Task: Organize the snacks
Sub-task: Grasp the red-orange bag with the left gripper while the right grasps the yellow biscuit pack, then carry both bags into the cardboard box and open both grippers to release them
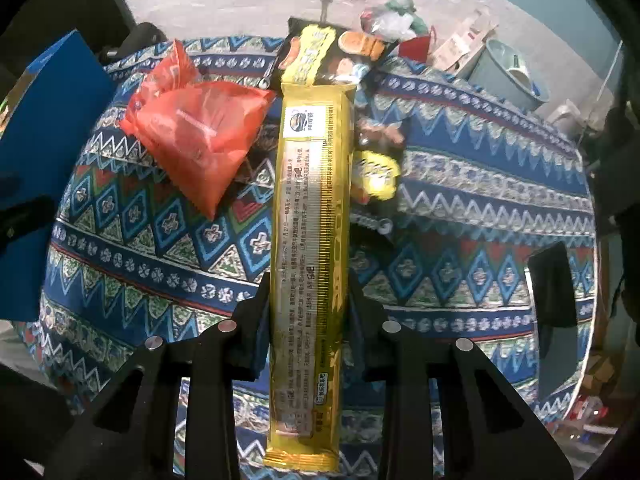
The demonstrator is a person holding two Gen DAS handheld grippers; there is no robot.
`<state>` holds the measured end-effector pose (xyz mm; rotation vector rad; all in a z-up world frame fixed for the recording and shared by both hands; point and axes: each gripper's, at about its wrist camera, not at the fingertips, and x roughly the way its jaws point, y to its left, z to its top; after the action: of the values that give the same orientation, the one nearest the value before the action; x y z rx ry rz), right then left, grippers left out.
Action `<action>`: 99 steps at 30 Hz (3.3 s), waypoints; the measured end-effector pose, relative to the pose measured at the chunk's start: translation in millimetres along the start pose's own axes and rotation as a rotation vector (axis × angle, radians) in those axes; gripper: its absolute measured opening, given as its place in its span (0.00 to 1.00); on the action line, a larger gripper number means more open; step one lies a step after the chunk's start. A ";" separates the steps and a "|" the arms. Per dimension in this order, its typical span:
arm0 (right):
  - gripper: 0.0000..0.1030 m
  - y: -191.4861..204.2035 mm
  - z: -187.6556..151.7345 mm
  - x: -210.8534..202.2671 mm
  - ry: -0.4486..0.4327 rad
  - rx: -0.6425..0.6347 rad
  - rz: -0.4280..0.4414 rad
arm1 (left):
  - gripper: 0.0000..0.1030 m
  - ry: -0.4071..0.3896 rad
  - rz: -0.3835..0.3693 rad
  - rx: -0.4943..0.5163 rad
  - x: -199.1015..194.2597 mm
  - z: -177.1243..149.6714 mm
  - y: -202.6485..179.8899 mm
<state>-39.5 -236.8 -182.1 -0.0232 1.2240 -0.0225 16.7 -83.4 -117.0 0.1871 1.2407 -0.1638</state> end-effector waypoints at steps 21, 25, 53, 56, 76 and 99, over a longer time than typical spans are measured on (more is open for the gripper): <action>0.30 -36.0 34.1 -14.1 -0.101 -0.092 -0.093 | 0.77 0.082 -0.127 -0.483 52.7 70.8 2.3; 0.30 -40.6 44.1 -16.1 -0.110 -0.104 -0.091 | 0.81 0.085 -0.178 -0.576 61.2 80.5 -4.9; 0.30 -54.9 44.5 -18.0 -0.120 -0.016 -0.033 | 0.15 0.177 -0.303 -0.361 91.2 64.7 -10.7; 0.30 -50.4 44.1 -19.9 -0.123 -0.022 -0.029 | 0.11 0.160 -0.280 -0.290 84.0 63.2 -15.0; 0.30 -11.1 49.2 -49.8 -0.183 -0.077 -0.023 | 0.09 -0.026 -0.052 0.047 7.7 25.8 -6.9; 0.30 78.1 71.5 -107.5 -0.285 -0.171 0.040 | 0.09 -0.281 0.098 0.079 -102.9 -6.5 55.6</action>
<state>-8.4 -155.1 -59.1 -0.1464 0.9387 0.1170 -9.3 -25.6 -18.5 0.2827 0.9440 -0.1483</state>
